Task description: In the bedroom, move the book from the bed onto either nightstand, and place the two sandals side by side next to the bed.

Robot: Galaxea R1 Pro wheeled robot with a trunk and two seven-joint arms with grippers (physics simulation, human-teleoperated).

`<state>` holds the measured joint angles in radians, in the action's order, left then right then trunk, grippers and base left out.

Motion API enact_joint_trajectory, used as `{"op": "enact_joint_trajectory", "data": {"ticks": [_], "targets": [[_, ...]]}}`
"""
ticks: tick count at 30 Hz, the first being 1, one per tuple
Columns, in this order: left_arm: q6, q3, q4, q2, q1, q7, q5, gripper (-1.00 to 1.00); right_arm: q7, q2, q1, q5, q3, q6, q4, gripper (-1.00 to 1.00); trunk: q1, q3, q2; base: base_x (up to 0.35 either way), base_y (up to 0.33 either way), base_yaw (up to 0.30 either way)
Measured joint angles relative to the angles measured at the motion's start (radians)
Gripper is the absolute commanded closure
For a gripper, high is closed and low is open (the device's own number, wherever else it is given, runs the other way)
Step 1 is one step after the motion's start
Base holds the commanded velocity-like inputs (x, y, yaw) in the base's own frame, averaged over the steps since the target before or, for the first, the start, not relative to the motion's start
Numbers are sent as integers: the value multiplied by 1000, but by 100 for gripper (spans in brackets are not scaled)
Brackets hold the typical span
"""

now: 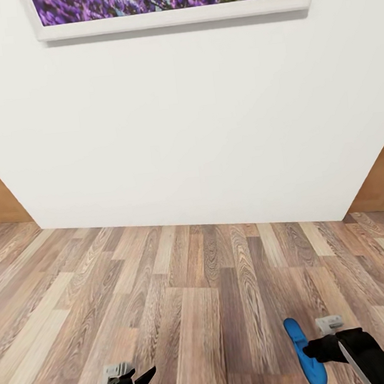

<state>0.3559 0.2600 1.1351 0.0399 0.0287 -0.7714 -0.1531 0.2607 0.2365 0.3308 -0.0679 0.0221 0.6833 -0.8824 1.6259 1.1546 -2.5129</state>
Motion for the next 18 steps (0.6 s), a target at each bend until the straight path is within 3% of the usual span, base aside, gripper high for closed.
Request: {"op": "enact_joint_trajectory", "data": {"ticks": [6,9,13,18], "targets": [[0,0,0,0,0,0,0,-100,84,2,0,-8,-2,0,-1,-100,3,23,-1,0,0,0],[0,0,0,0,0,0,0,-100,162,6,0,-41,-2,1,-1,-100,4,35,-2,0,0,0],[0,0,0,0,0,-1,0,-100,185,19,0,-88,-1,-2,0,-100,6,50,-3,0,0,0],[0,0,0,0,0,0,0,-100,195,26,0,-114,-1,-12,0,-100,8,70,-4,0,0,0]]}}
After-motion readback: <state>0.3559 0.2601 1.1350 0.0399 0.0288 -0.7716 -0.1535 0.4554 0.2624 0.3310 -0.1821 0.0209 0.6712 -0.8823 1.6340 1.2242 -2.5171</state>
